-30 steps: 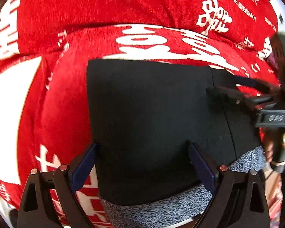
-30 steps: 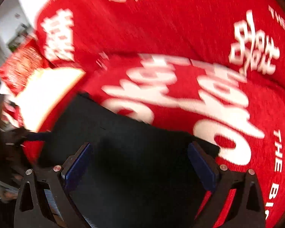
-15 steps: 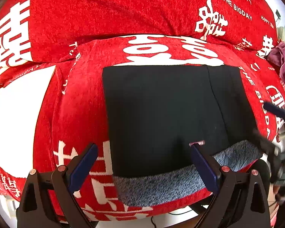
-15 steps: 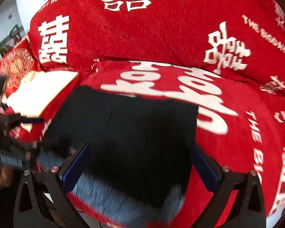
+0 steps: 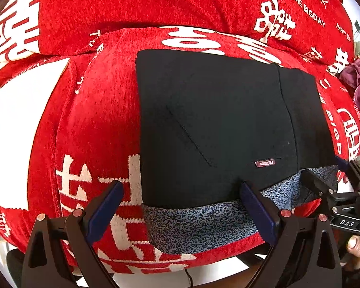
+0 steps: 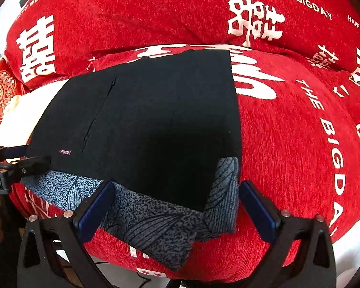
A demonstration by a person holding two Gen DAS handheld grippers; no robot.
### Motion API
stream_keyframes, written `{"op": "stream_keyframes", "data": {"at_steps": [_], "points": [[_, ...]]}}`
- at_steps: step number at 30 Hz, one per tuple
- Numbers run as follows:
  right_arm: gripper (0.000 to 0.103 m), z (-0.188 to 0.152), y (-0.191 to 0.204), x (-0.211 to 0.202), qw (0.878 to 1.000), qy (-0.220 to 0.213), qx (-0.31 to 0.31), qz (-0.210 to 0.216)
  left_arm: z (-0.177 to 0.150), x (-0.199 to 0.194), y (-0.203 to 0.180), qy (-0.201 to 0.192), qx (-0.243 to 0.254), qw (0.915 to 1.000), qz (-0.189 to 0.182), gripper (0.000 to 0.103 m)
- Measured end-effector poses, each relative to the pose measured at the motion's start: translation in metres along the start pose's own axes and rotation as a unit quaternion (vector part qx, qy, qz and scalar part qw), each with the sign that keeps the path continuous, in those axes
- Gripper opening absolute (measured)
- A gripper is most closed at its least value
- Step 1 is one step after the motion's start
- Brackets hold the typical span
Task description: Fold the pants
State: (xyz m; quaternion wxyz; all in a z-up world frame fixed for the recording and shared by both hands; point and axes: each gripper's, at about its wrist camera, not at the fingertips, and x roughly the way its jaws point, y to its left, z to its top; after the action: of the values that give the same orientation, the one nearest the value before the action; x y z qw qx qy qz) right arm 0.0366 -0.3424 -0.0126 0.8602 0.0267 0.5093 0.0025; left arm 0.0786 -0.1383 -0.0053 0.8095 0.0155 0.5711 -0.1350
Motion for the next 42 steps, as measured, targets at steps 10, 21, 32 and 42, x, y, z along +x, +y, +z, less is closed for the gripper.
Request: {"op": "stream_keyframes", "data": {"at_steps": [10,21,32,42], "points": [[0.103,-0.001,0.022,-0.025,0.998,-0.03,-0.036,-0.045,0.061,-0.018,0.064,-0.023,-0.078,0.9963,0.029,0.099],[0.103,-0.012,0.025,-0.014,0.999,-0.021,-0.016,-0.029,0.124,0.046,0.064,0.028,-0.064,0.9928,0.097,0.102],[0.103,-0.019,0.015,-0.011,1.0,-0.02,-0.001,-0.016,0.024,-0.022,0.053,-0.011,-0.045,0.9989,-0.001,0.102],[0.103,-0.017,0.012,-0.016,1.0,-0.022,-0.01,-0.019,0.013,-0.018,0.055,-0.008,-0.052,0.9981,-0.032,0.103]]}}
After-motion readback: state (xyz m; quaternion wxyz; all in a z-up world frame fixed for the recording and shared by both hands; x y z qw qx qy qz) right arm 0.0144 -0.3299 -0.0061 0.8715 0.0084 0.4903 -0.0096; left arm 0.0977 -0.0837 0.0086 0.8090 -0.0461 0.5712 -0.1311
